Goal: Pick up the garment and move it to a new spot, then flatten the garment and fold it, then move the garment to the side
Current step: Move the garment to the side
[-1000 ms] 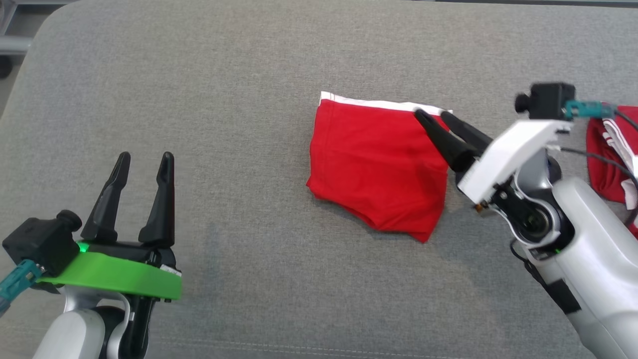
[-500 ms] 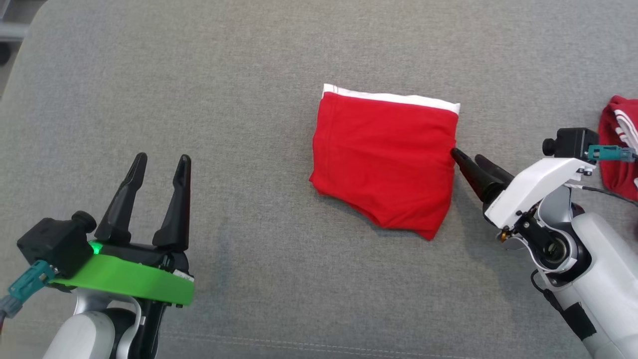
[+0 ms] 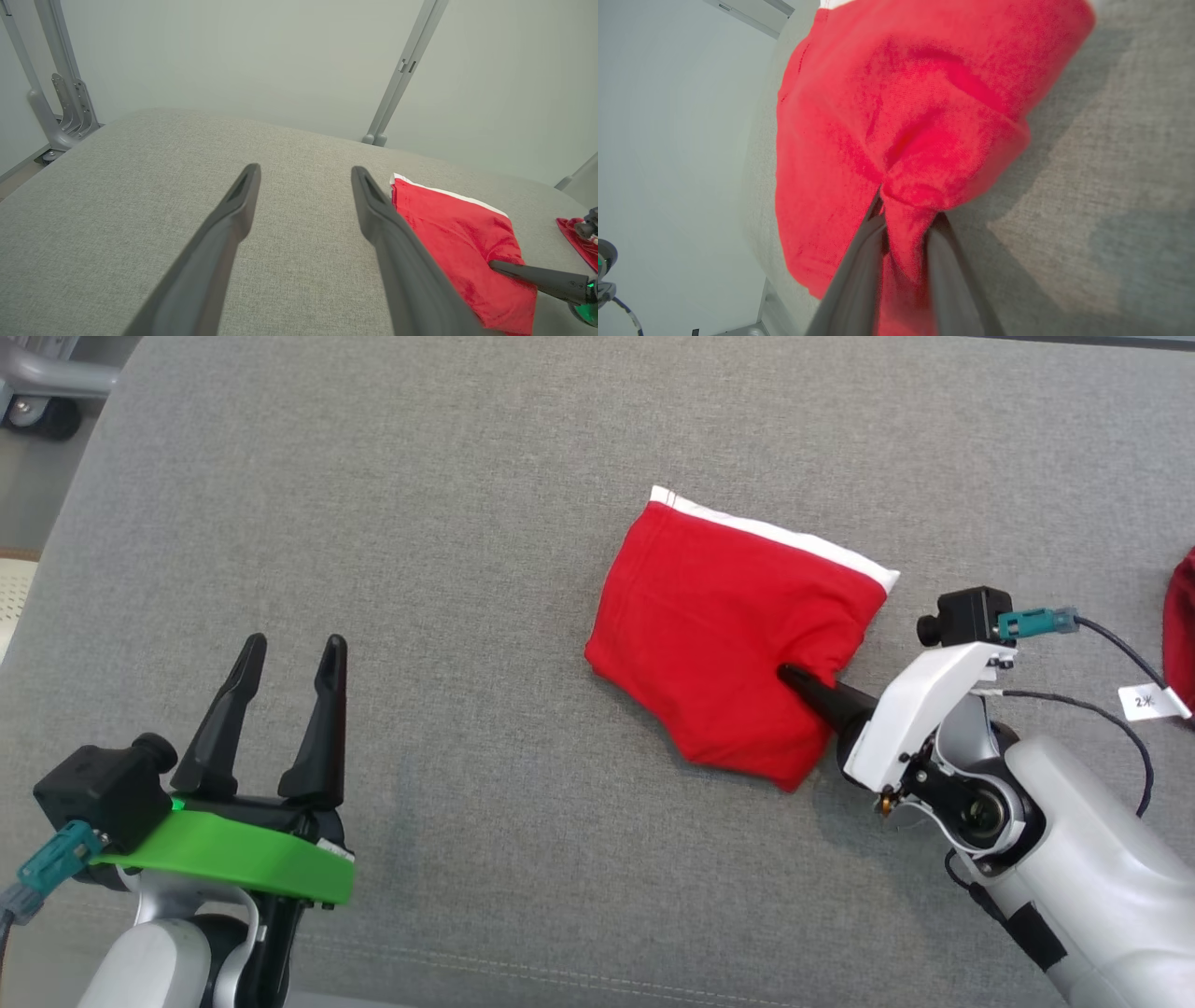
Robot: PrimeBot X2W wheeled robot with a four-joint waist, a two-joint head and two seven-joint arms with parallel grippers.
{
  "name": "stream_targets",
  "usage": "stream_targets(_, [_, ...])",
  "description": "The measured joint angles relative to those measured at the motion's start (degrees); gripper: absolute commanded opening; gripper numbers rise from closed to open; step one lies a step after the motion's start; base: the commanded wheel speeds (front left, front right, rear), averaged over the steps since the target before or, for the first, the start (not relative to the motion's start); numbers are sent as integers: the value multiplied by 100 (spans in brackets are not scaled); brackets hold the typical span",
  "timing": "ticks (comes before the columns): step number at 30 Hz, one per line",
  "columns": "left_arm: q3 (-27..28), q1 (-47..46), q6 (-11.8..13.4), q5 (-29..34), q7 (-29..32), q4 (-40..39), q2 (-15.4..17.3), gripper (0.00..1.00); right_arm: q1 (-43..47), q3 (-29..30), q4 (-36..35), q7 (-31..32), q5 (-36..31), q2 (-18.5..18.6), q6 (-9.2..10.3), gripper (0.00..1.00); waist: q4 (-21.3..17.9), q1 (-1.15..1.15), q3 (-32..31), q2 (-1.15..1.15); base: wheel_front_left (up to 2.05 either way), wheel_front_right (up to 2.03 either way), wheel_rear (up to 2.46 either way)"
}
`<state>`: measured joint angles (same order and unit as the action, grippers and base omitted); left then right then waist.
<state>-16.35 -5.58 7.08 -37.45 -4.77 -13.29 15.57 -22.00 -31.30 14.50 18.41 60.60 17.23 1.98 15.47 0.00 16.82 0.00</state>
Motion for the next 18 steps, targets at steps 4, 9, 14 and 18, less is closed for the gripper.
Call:
stream_targets(4, [136,98,0,0,-16,59,1,100,-254,-12,-147,207,-2,227,-115,0,-105,0,-52,0,0,0,0])
stream_targets(9, [174,265,0,-3,-33,123,-1,100,-526,15,-358,659,-27,817,-175,0,-307,0,-97,0,0,0,0])
stream_targets(14, [257,268,0,-3,-33,75,2,100,-707,148,-539,1158,-70,1489,-158,0,-547,0,-109,0,0,0,0])
stream_targets(18, [300,268,0,-3,-34,5,8,100,-837,256,-722,1411,-63,1767,-135,0,-691,0,-94,0,0,0,0])
